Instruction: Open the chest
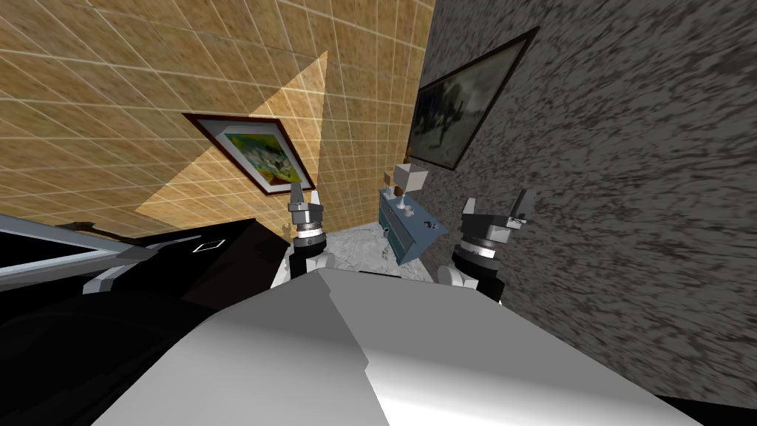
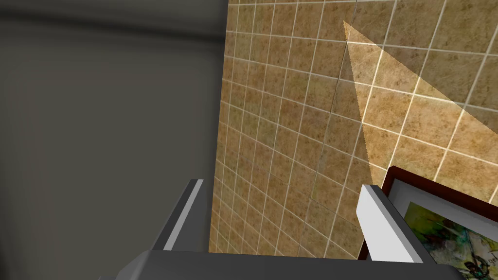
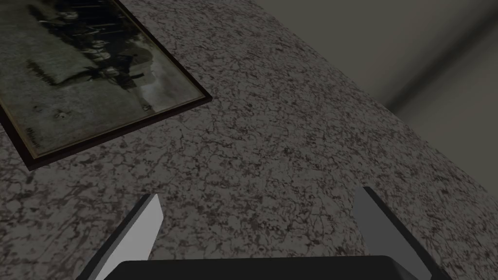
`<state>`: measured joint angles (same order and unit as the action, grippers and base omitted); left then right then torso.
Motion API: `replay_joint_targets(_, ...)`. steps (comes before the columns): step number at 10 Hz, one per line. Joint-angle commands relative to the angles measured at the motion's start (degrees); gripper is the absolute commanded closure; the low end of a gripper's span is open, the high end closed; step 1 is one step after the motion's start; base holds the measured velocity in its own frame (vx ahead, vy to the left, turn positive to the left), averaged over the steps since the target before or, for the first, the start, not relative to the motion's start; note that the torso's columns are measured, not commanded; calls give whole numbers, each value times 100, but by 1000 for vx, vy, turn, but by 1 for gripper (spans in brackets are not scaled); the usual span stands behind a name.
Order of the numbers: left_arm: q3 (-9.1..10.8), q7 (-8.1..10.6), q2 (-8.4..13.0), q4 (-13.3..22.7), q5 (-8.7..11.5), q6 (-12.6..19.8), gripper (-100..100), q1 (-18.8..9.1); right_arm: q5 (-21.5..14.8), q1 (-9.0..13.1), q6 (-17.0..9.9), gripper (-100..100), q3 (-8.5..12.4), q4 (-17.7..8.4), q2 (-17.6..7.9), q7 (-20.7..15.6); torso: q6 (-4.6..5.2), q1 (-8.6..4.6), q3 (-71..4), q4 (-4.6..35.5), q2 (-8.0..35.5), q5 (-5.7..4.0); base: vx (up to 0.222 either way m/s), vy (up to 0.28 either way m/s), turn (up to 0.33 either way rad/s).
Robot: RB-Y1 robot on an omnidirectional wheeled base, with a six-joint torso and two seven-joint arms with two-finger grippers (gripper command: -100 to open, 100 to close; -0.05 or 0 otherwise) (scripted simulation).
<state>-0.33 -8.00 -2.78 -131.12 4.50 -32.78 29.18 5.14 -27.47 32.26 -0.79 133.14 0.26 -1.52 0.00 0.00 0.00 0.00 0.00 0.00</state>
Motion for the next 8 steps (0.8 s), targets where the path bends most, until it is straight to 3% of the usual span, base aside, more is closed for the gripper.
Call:
replay_joint_targets(1, 0, 0, 0, 0, 0, 0, 0, 0, 0, 0, 0, 0, 0, 0, 0, 0, 0, 0, -467, 235, 232, 0, 0, 0, 0)
replay_joint_targets(8, 0, 0, 0, -2, 0, 0, 0, 0, 0, 0, 0, 0, 0, 2, 0, 0, 0, 0, -6227, 3114, 3116, 0, 0, 0, 0)
